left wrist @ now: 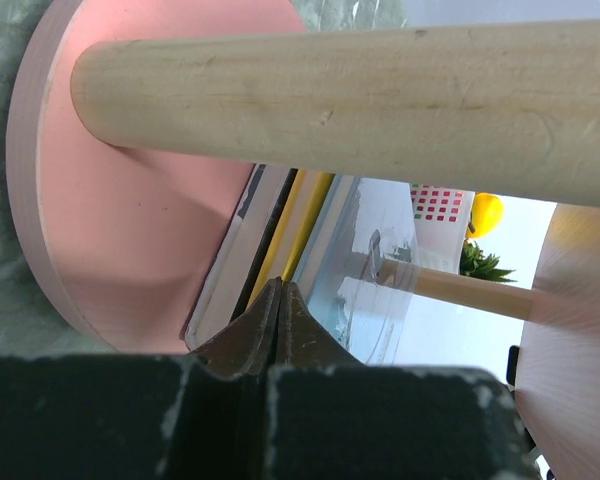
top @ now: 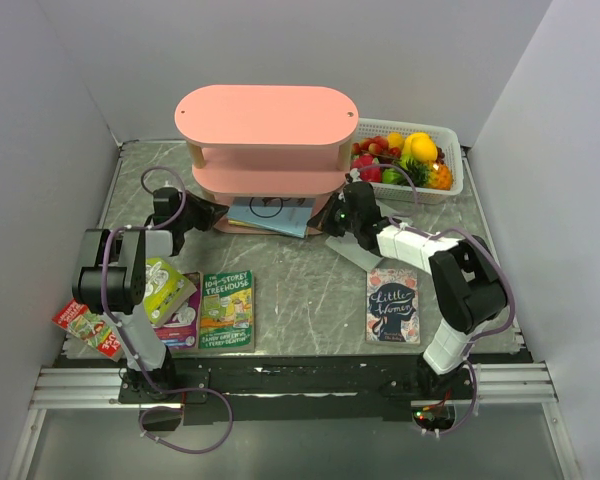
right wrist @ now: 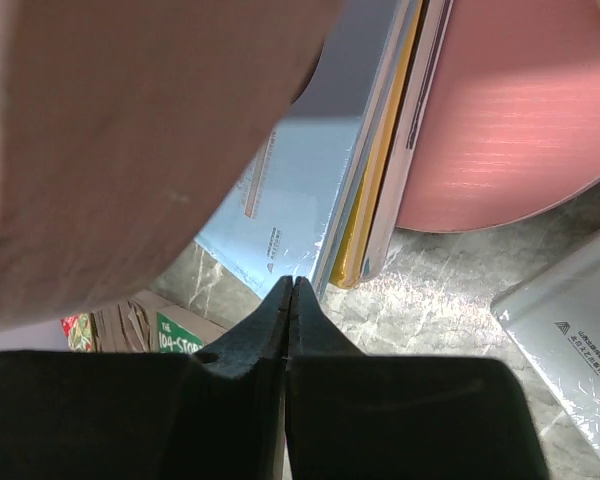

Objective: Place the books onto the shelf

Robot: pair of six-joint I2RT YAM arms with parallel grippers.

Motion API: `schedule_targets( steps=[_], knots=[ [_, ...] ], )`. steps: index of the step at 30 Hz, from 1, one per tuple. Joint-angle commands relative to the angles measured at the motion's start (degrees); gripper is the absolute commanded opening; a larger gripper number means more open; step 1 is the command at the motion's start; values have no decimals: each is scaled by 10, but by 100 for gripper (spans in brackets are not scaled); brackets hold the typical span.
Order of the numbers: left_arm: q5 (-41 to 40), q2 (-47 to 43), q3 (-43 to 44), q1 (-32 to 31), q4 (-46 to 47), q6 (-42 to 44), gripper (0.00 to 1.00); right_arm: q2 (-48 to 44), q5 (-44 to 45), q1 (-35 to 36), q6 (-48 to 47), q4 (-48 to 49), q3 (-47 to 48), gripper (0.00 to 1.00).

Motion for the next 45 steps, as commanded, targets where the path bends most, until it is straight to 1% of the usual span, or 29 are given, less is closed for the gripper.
schedule_targets(
  steps=[1,11,24,37,41,45],
  knots=[
    [5,-17,-6,-5,30,-6,1,17,-1,0,3,12,22,0],
    [4,-31,-23,-8,36,-9,1,37,-1,-2,0,-2,36,0],
    [4,-32,-21,-11,39,-13,1,58,-15,-7,-14,-23,58,0],
    [4,-37,-27,-14,39,-12,1,59,-17,-6,-9,-13,66,0],
    [4,-41,-30,-15,39,-11,1,50,-17,-6,5,19,49,0],
    [4,-45,-34,-15,34,-8,1,54,-23,-7,13,27,48,0]
  ],
)
